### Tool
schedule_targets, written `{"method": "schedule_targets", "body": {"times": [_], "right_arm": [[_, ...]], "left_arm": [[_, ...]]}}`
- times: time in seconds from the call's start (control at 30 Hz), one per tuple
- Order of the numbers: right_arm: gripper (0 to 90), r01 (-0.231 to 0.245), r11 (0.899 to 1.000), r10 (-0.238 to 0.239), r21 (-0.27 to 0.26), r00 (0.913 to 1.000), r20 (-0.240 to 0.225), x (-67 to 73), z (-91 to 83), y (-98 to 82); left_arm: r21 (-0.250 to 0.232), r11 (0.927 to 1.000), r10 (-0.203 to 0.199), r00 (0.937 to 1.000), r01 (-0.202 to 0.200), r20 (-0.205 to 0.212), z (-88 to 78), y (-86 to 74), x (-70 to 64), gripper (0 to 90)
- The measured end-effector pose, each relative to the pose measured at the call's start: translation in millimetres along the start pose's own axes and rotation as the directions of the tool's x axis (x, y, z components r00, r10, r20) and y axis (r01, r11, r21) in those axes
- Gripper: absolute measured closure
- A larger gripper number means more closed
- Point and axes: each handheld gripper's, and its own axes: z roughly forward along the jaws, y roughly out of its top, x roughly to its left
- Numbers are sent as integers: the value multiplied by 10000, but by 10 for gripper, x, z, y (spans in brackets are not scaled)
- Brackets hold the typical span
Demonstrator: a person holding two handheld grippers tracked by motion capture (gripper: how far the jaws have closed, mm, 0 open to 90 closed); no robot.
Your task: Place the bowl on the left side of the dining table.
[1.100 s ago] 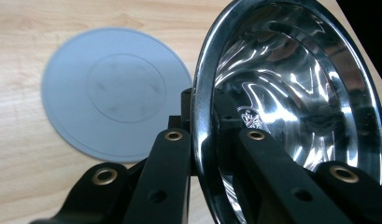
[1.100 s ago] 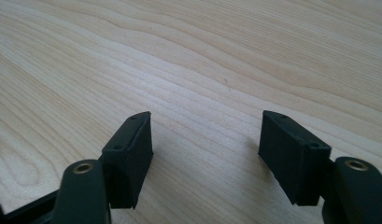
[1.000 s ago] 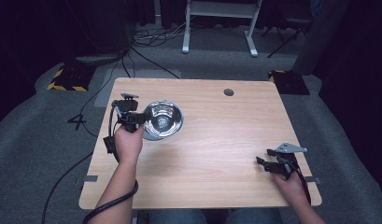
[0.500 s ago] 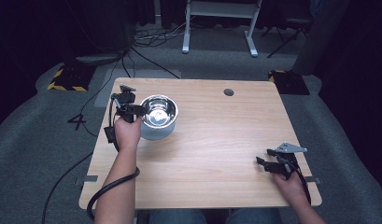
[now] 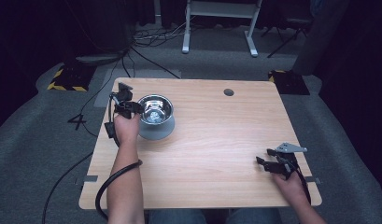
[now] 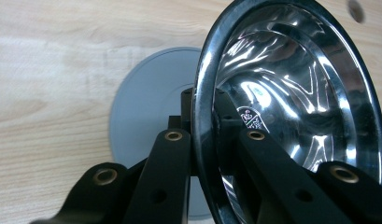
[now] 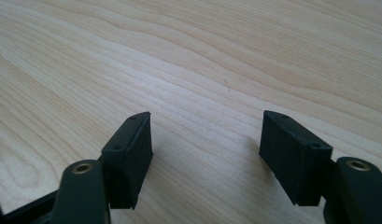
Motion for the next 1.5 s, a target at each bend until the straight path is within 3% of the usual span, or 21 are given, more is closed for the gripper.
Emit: {"method": "schedule_targets", "body": {"times": [0.13,0.23,0.37,0.4,0.43,0.57,0.6,0.63,0.77,0.83,0.97,1.27,1.4,1.5], "right_arm": [[344,17,10000,-17,2,10000,2,-2,0,0],[343,17,10000,-17,15,10000,-6,-2,0,1],[341,11,10000,-10,16,10000,-26,-3,4,4],[342,7,10000,-7,17,10000,-26,-3,4,4],[341,11,10000,-11,16,10000,-25,-3,4,4],[341,13,10000,-13,15,10000,-23,-3,4,4],[342,11,10000,-11,17,10000,-23,-3,4,4],[341,10,10000,-10,16,10000,-24,-3,4,5],[341,12,10000,-12,18,10000,-22,-2,4,4],[341,10,10000,-10,16,10000,-21,-2,4,4],[341,11,10000,-11,16,10000,-21,-3,5,5],[341,16,10000,-15,17,10000,-20,-3,4,4],[341,8,10000,-8,15,10000,-21,-2,4,4],[341,15,10000,-15,17,10000,-21,-3,4,4]], "left_arm": [[-108,9991,-406,9991,407,134,78,8,56,862],[71,9998,-212,9996,211,197,143,-1,63,862],[114,9992,-381,9991,379,157,233,-23,98,861],[196,9995,-249,9995,245,219,242,-25,120,861],[155,9989,-445,9988,442,208,257,-26,116,861],[190,9988,-454,9981,447,420,315,-42,160,860],[226,9989,-420,9989,415,211,325,-43,159,861],[211,9987,-463,9980,454,439,346,-52,173,860],[299,9986,-453,9987,446,246,397,-69,197,859],[391,9983,-436,9989,429,171,404,-72,214,860],[314,9978,-593,9973,580,422,431,-94,237,860],[355,9971,-674,9976,668,166,440,-115,253,858],[256,9955,-911,9957,907,142,456,-123,242,857],[435,9965,-717,9974,714,71,449,-120,256,856]]}}
